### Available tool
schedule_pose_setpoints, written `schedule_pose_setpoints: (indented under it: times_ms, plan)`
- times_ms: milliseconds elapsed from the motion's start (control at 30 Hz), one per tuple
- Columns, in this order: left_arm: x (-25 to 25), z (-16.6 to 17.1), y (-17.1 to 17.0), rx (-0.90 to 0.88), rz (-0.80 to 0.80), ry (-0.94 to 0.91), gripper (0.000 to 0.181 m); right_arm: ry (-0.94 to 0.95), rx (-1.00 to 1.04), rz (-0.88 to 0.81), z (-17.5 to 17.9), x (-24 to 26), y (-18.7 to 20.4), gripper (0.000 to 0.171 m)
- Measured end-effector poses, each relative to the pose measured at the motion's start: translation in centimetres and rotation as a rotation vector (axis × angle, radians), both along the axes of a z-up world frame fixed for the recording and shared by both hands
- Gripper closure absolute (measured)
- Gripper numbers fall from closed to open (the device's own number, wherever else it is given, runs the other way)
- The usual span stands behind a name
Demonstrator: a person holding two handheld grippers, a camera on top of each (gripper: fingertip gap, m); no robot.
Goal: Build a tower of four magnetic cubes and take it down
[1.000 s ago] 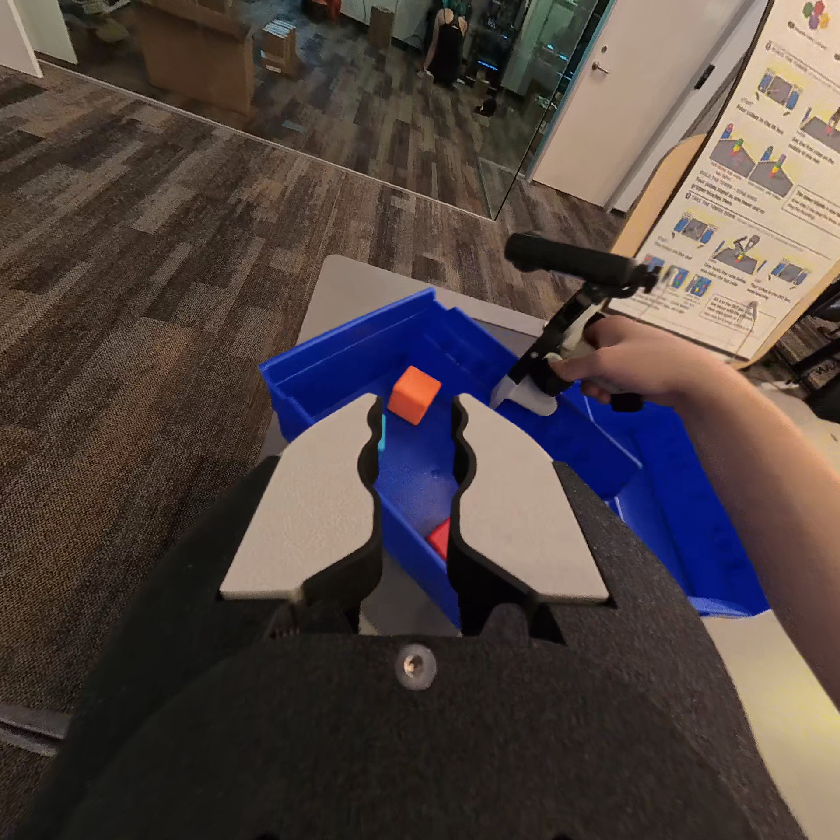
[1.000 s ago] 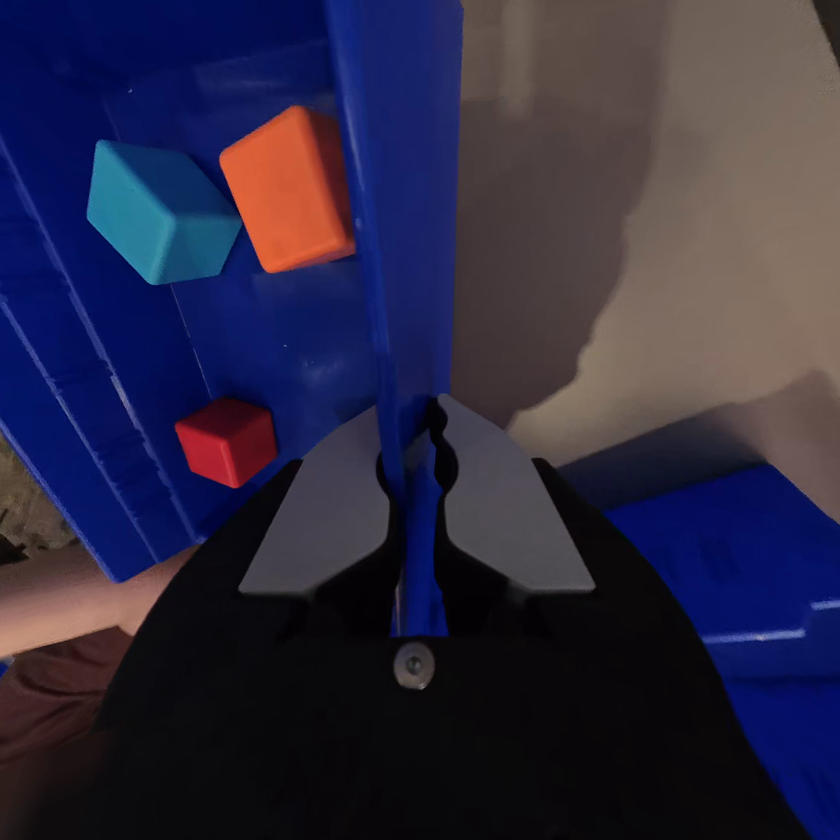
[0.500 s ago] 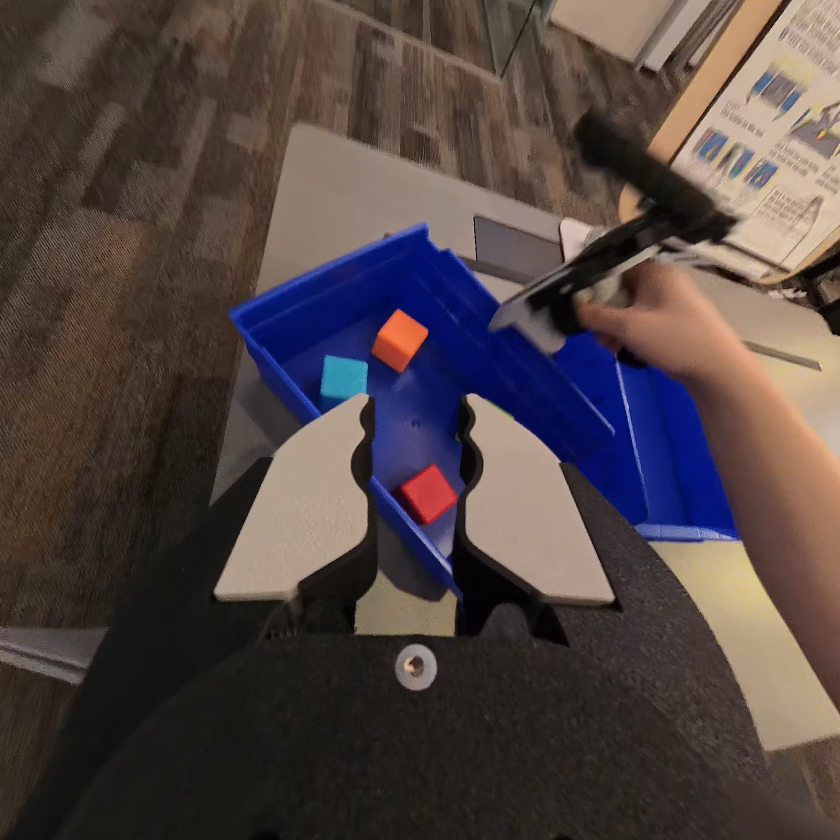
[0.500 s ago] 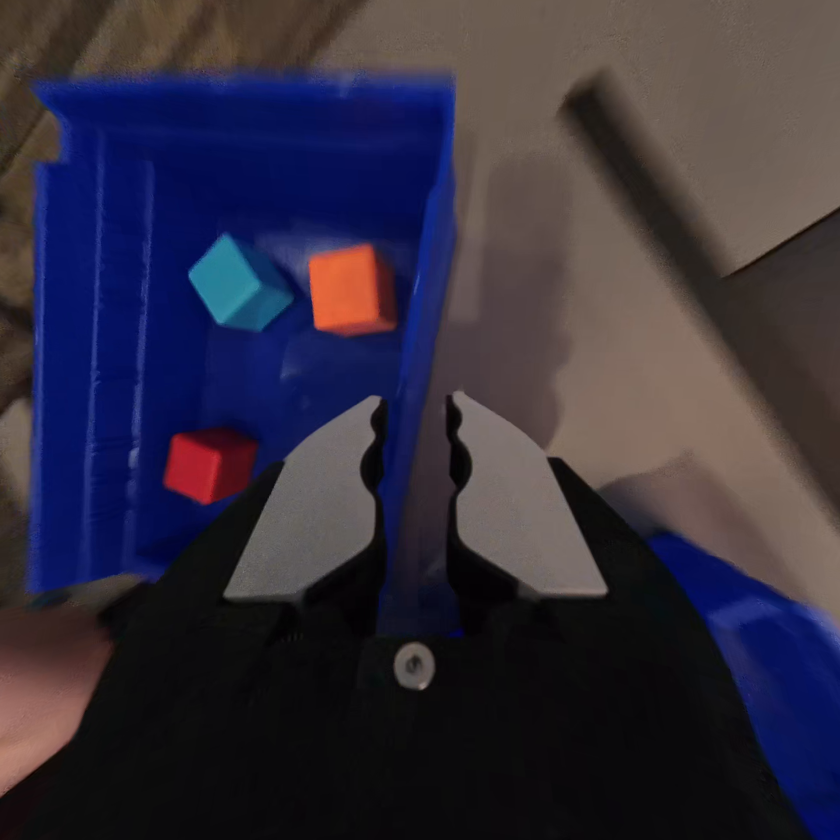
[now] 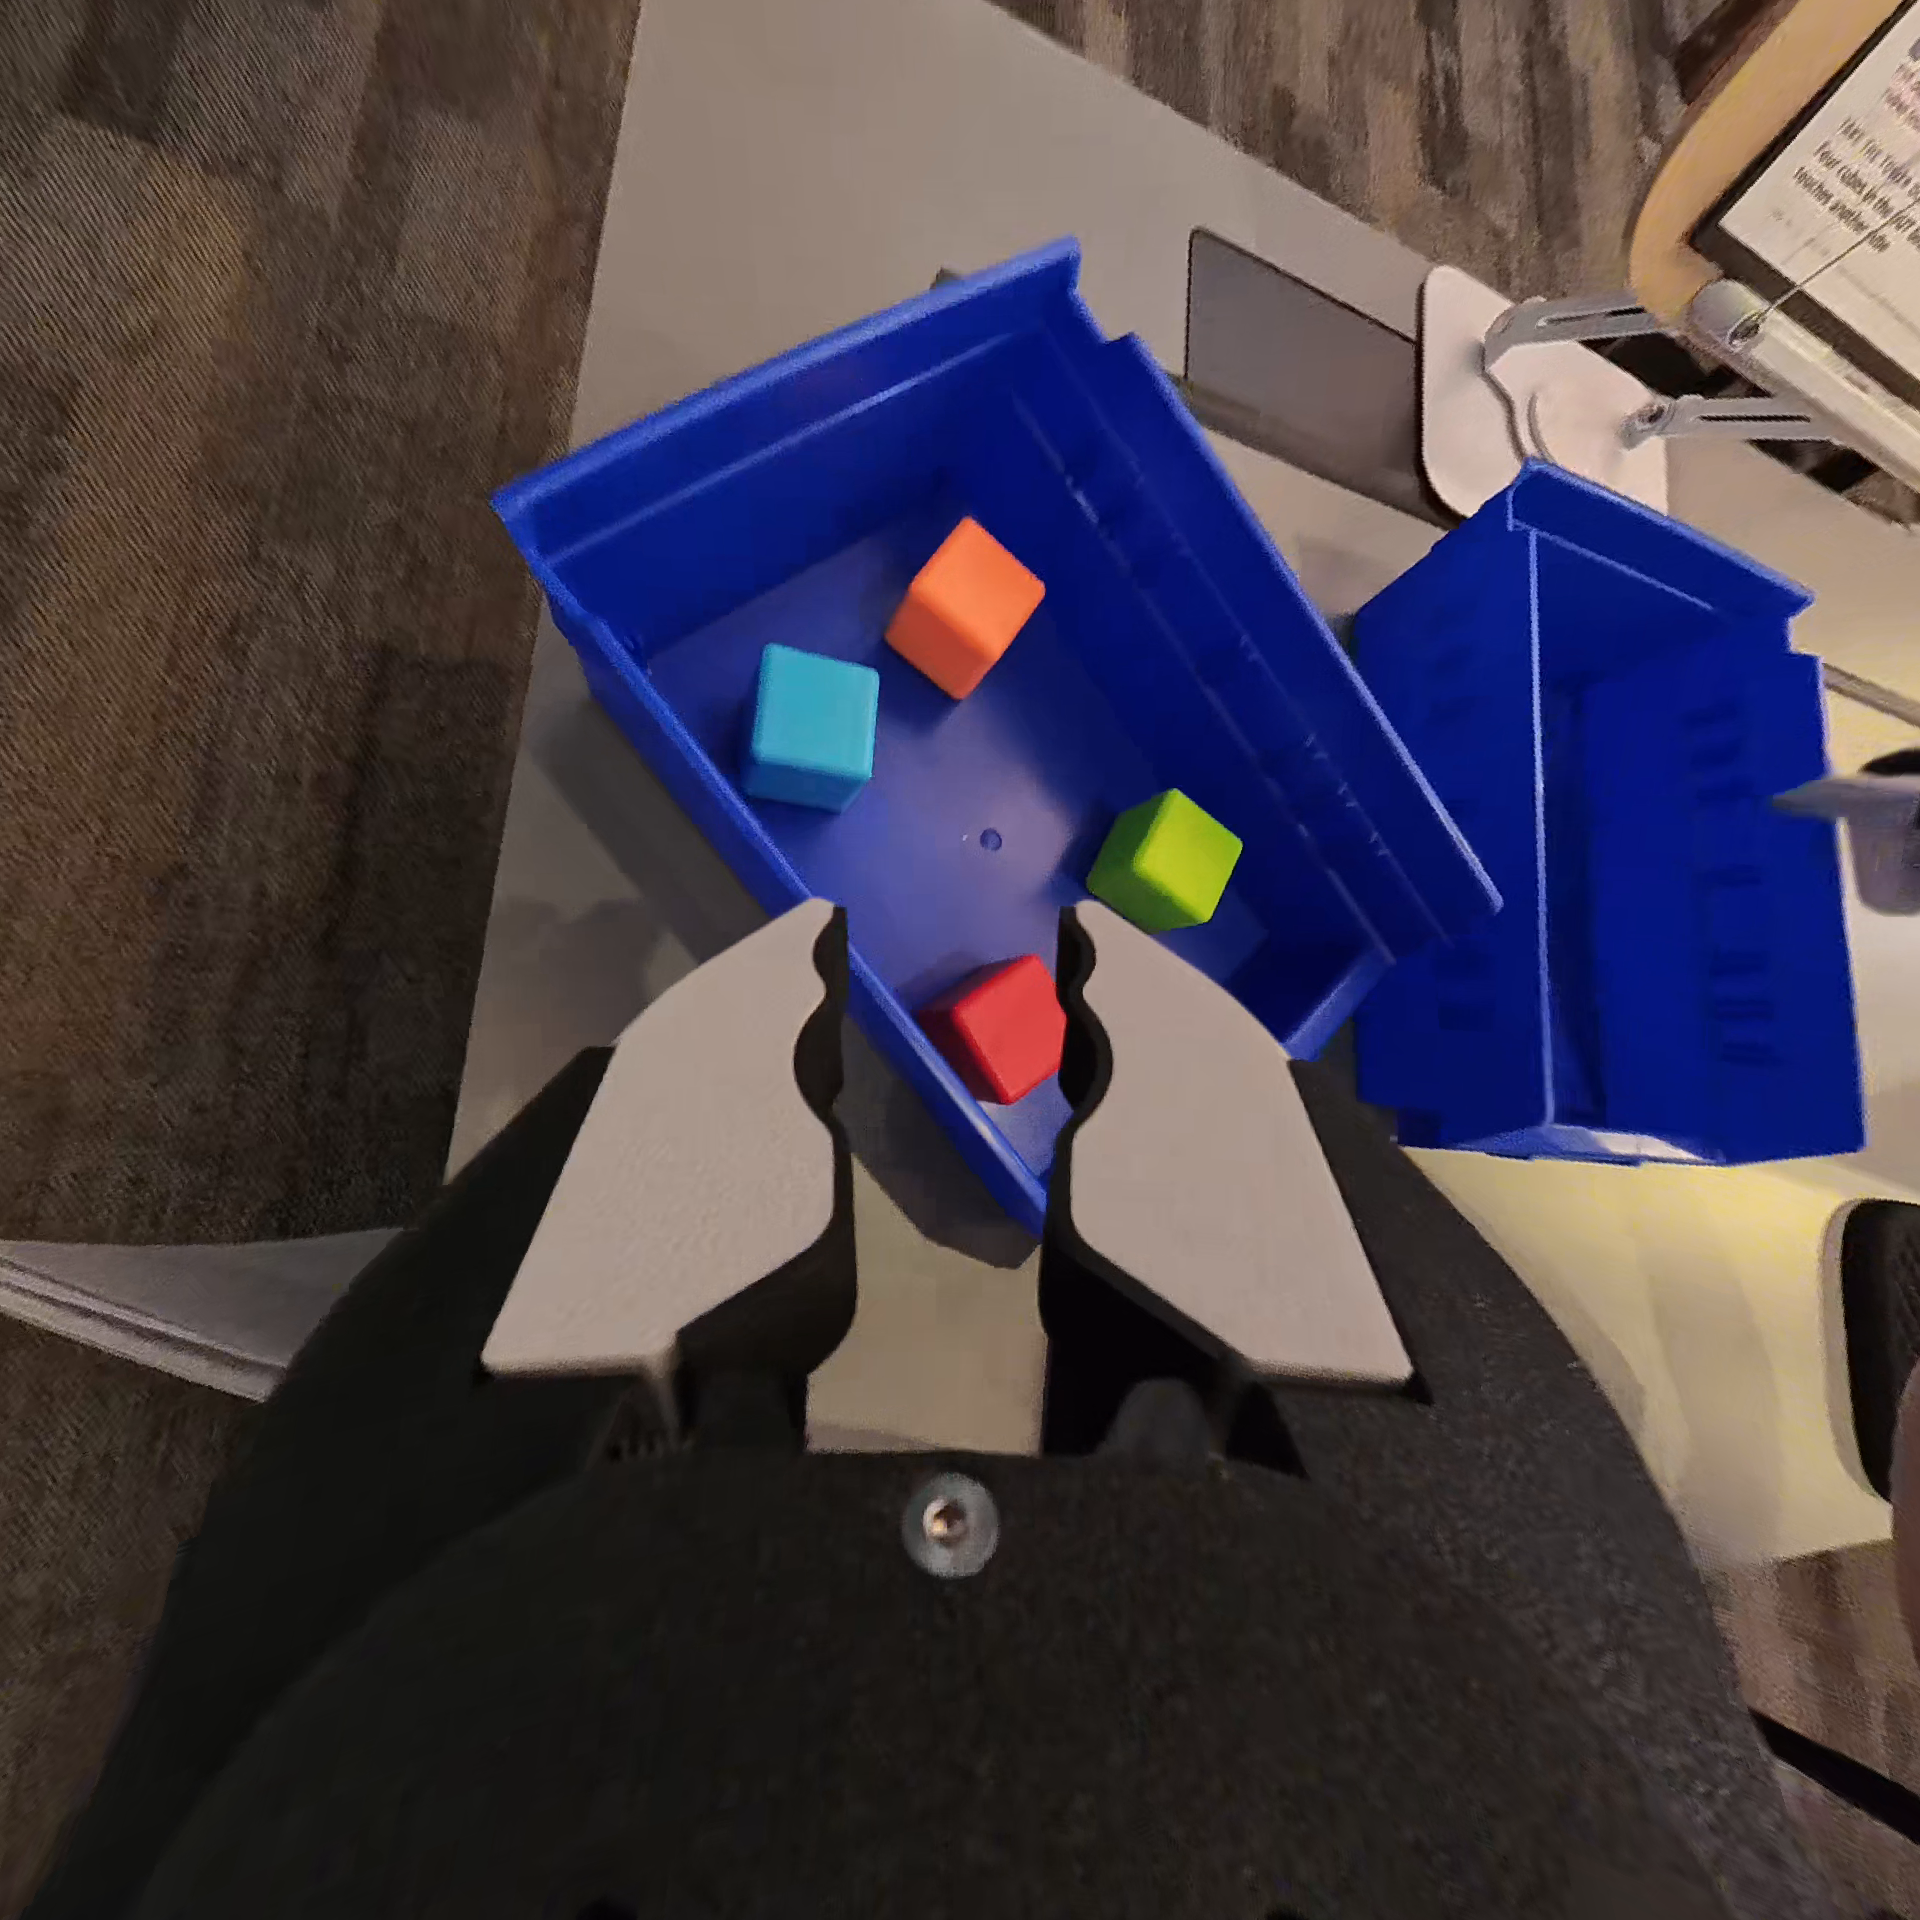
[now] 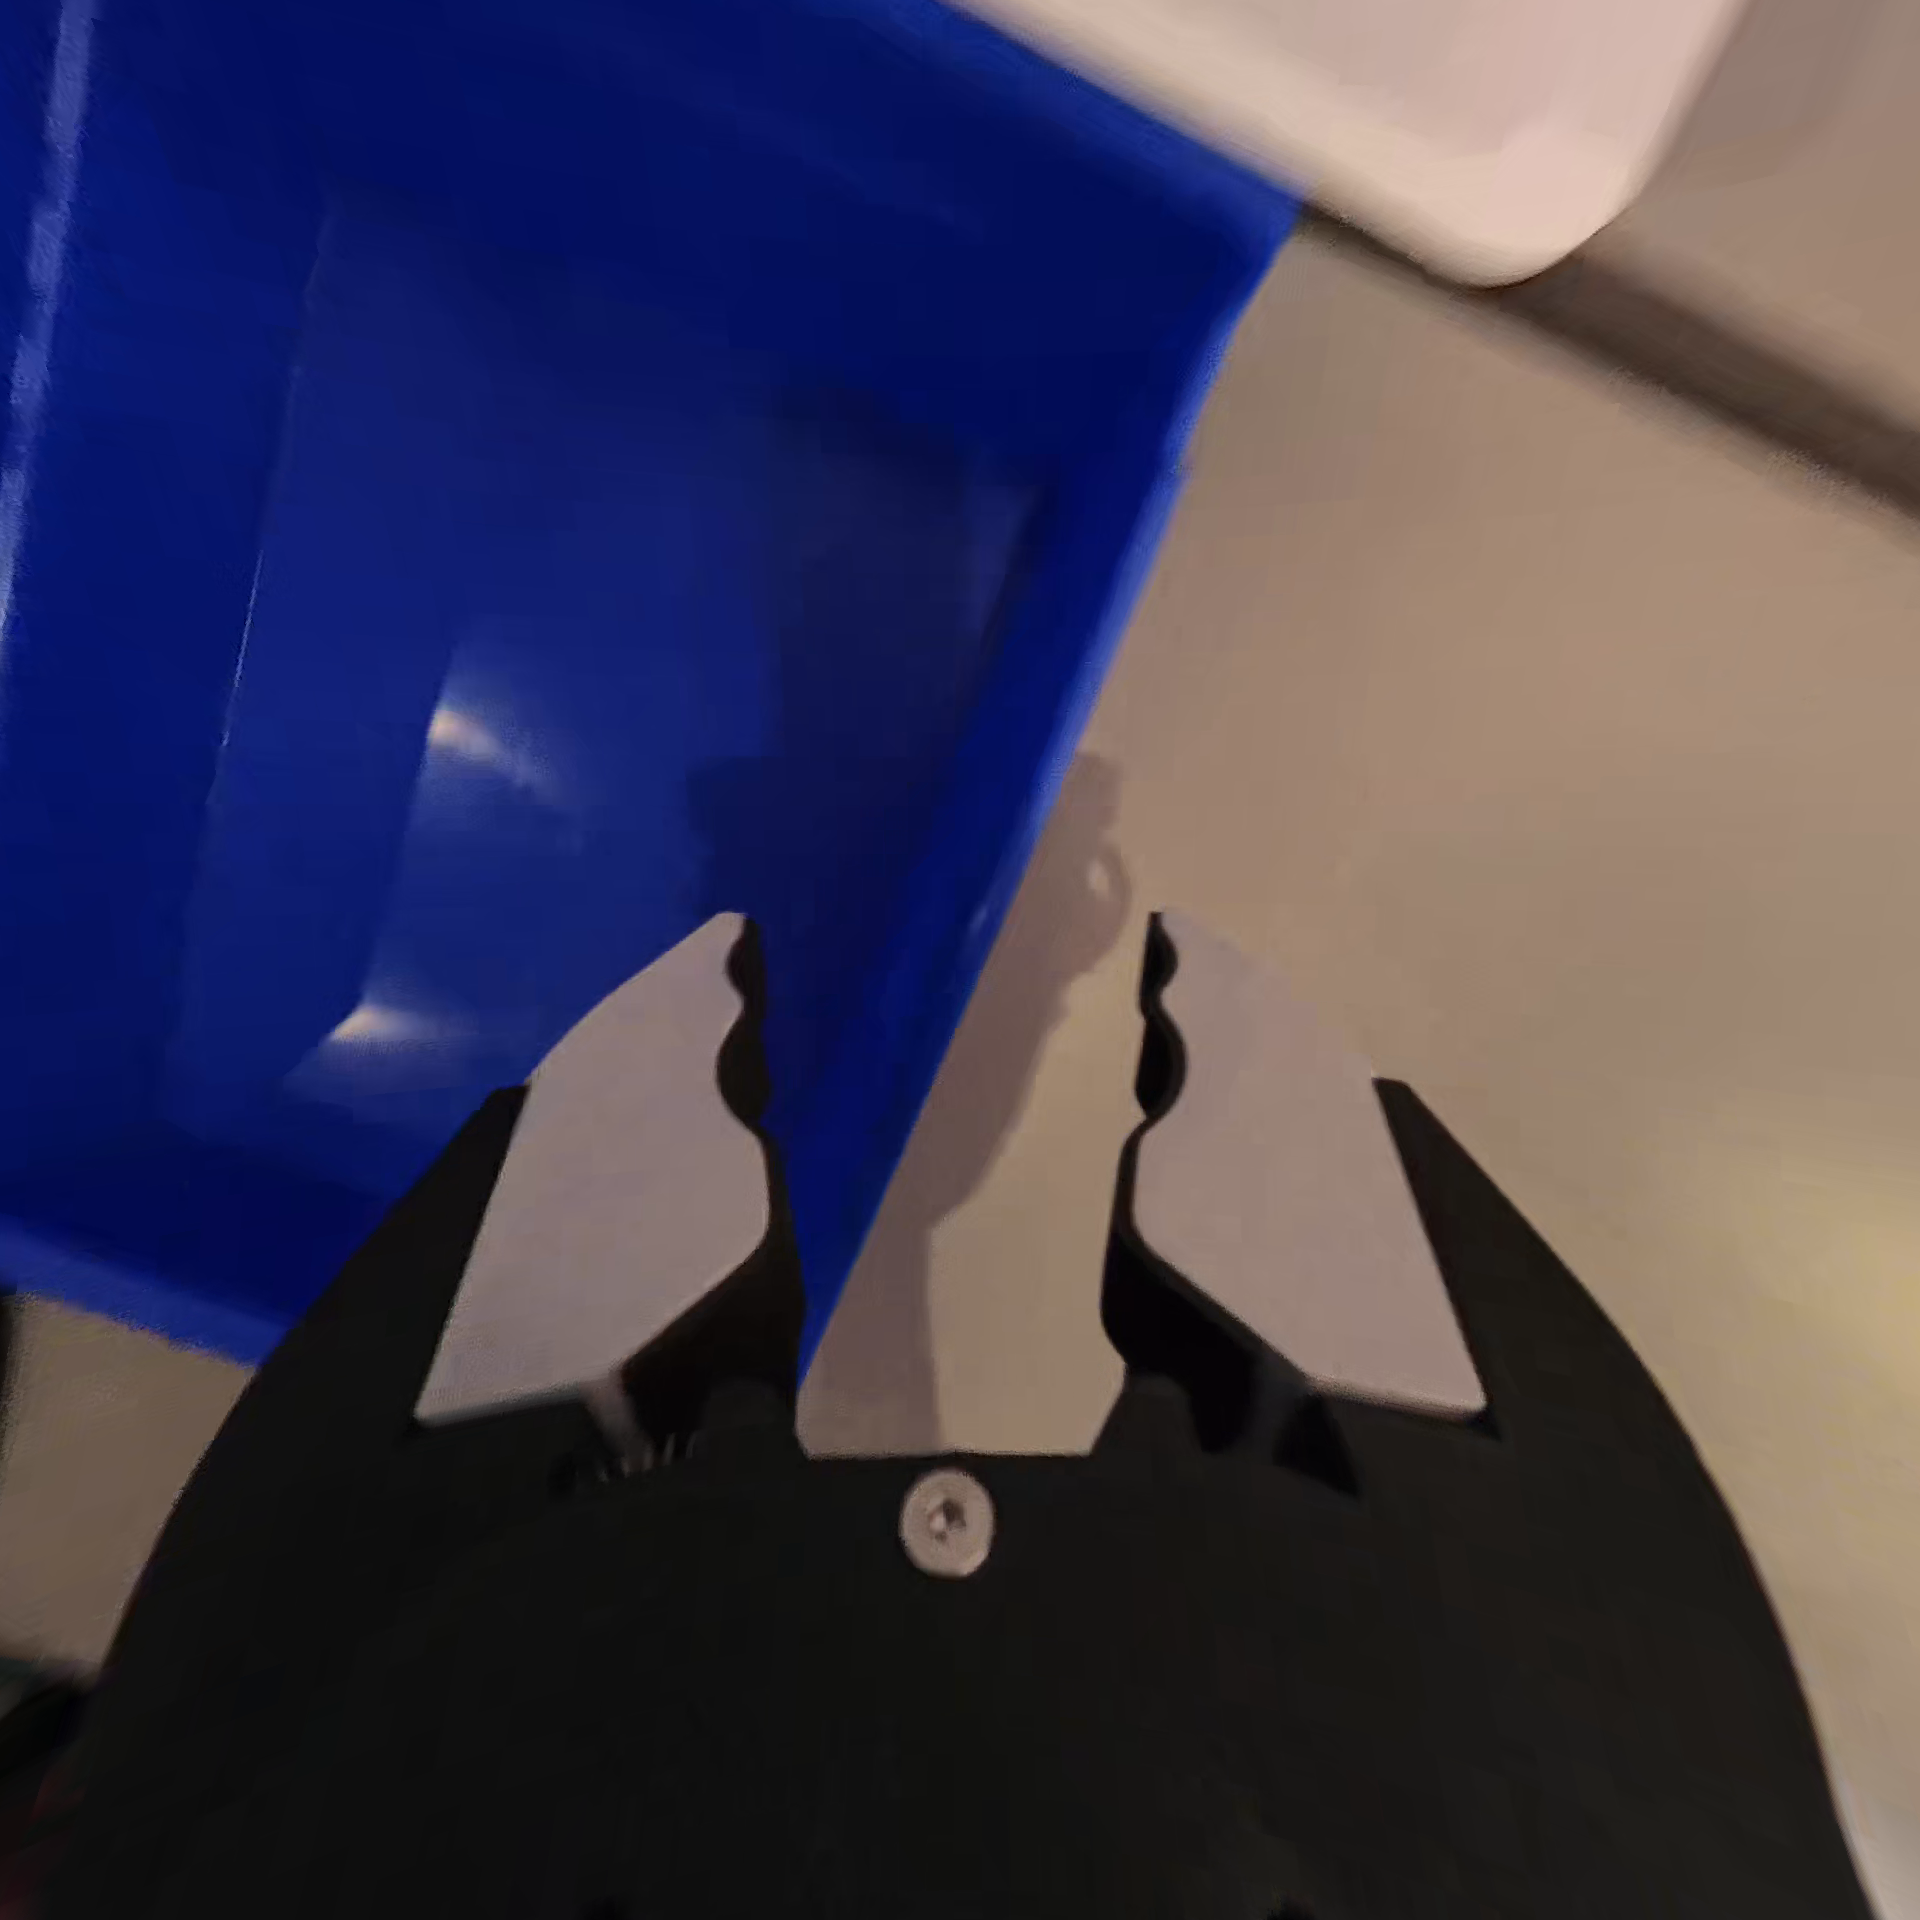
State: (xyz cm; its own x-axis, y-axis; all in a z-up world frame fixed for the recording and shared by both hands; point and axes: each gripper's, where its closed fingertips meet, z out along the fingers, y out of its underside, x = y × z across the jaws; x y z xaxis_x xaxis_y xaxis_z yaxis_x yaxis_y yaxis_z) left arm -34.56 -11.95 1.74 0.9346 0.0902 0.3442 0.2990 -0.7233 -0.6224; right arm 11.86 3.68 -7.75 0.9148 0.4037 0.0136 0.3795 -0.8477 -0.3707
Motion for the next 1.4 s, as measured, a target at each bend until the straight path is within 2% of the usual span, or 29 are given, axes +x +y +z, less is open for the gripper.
schedule_pose_setpoints:
  times_ms: [33, 67, 100, 200, 367, 700, 900, 1033, 1167, 1233, 1300, 1400]
  plan:
    - [0.2, 0.3, 0.1, 0.010, -0.001, 0.021, 0.143, 0.036, -0.086, 0.015, -1.6, -0.2, -0.8, 0.114]
    - [0.5, 0.6, 0.1, 0.017, -0.009, 0.035, 0.143, 0.048, -0.158, 0.034, -2.9, -0.3, -1.5, 0.141]
    - [0.8, 0.9, 0.2, 0.023, -0.019, 0.046, 0.143, 0.062, -0.207, 0.051, -3.9, -0.5, -1.9, 0.153]
    - [1.6, 1.3, 0.3, 0.027, -0.040, 0.087, 0.143, 0.042, -0.227, 0.058, -4.4, 0.6, -1.5, 0.162]
    - [2.4, 1.8, 0.7, 0.030, -0.042, 0.137, 0.143, 0.122, -0.294, 0.040, -4.5, 4.7, -0.9, 0.165]
    - [3.9, 3.7, 1.6, 0.085, -0.045, 0.249, 0.146, 0.143, -0.249, -0.187, -4.6, 22.2, 0.1, 0.165]
    - [4.1, 3.7, 1.6, 0.066, -0.031, 0.297, 0.146, 0.163, -0.210, -0.285, -4.7, 30.4, -0.1, 0.164]
    - [3.8, 3.5, 1.5, 0.053, -0.022, 0.307, 0.146, 0.161, -0.212, -0.325, -4.7, 33.8, -0.4, 0.164]
    - [2.2, 2.9, 0.8, 0.026, 0.037, 0.289, 0.146, 0.197, -0.184, -0.354, -4.7, 35.0, -0.4, 0.165]
    - [1.6, 2.6, 0.5, 0.020, 0.059, 0.266, 0.145, 0.192, -0.148, -0.347, -4.7, 35.1, -0.2, 0.163]
    - [1.3, 2.2, 0.2, 0.008, 0.065, 0.224, 0.141, 0.113, -0.051, -0.346, -3.9, 35.9, 0.2, 0.145]
    - [0.9, 0.9, 0.1, -0.037, 0.073, 0.179, 0.129, -0.036, 0.269, -0.366, 0.8, 37.4, 1.9, 0.135]
